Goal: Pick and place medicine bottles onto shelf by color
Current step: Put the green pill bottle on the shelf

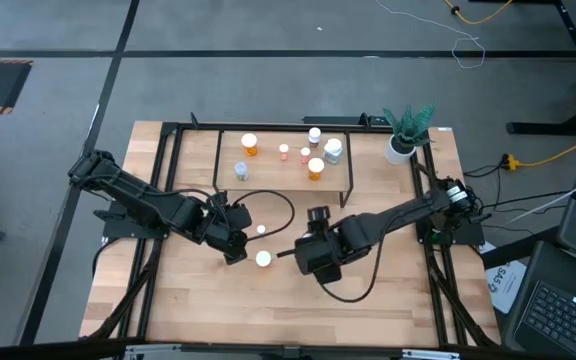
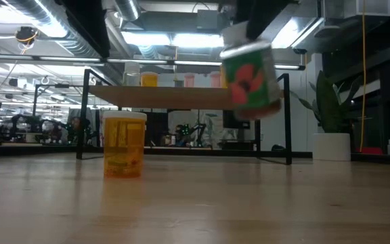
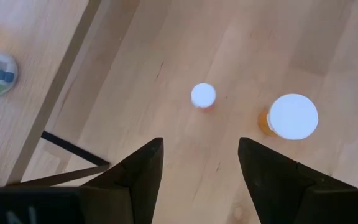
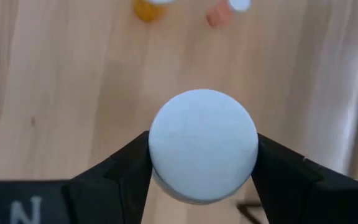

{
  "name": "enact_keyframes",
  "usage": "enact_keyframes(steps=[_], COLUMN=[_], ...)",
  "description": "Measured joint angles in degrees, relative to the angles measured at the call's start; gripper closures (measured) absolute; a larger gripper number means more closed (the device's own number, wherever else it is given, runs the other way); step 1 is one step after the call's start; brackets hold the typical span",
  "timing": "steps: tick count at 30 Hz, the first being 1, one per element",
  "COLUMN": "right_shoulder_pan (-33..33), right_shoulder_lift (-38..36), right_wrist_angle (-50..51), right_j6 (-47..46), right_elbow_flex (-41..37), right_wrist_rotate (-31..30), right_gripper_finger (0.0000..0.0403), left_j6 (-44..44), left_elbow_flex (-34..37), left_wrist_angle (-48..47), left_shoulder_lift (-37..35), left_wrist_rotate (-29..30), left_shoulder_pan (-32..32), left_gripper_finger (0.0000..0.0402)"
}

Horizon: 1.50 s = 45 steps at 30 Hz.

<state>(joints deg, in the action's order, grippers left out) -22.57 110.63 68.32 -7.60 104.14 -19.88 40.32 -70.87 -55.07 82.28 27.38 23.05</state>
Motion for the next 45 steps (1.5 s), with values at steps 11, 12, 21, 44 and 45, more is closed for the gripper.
enact_keyframes(steps=[11, 12, 21, 44, 45], right_shoulder_pan=[0.8, 1.0, 6.2, 44.6, 45.6], right_shoulder_lift=[-0.1, -0.7, -6.4, -1.9, -0.8], right_wrist_angle=[21.9, 21.2, 19.5, -7.9, -8.1], right_j6=[-4.0, -3.8, 4.4, 17.3, 17.3], right_elbow_flex=[17.5, 19.0, 30.2, 29.6, 29.6], right_wrist_rotate=[-7.0, -7.0, -16.8, 15.1, 16.5], right_gripper_finger=[0.0171, 0.0171, 0.0171, 0.0171, 0.0171], left_j6=[-1.3, -1.6, -1.8, -1.9, -1.9], left_elbow_flex=[0.0, 0.0, 0.0, 0.0, 0.0], left_wrist_angle=[-0.8, -0.8, -0.5, -0.5, -0.5], left_shoulder_lift=[0.0, 0.0, 0.0, 0.0, 0.0], left_wrist_rotate=[0.1, 0.1, 0.3, 0.3, 0.3], left_shoulder_pan=[0.0, 0.0, 0.0, 0.0, 0.0], left_gripper_finger=[0.0198, 0.0198, 0.0198, 0.0198, 0.0198])
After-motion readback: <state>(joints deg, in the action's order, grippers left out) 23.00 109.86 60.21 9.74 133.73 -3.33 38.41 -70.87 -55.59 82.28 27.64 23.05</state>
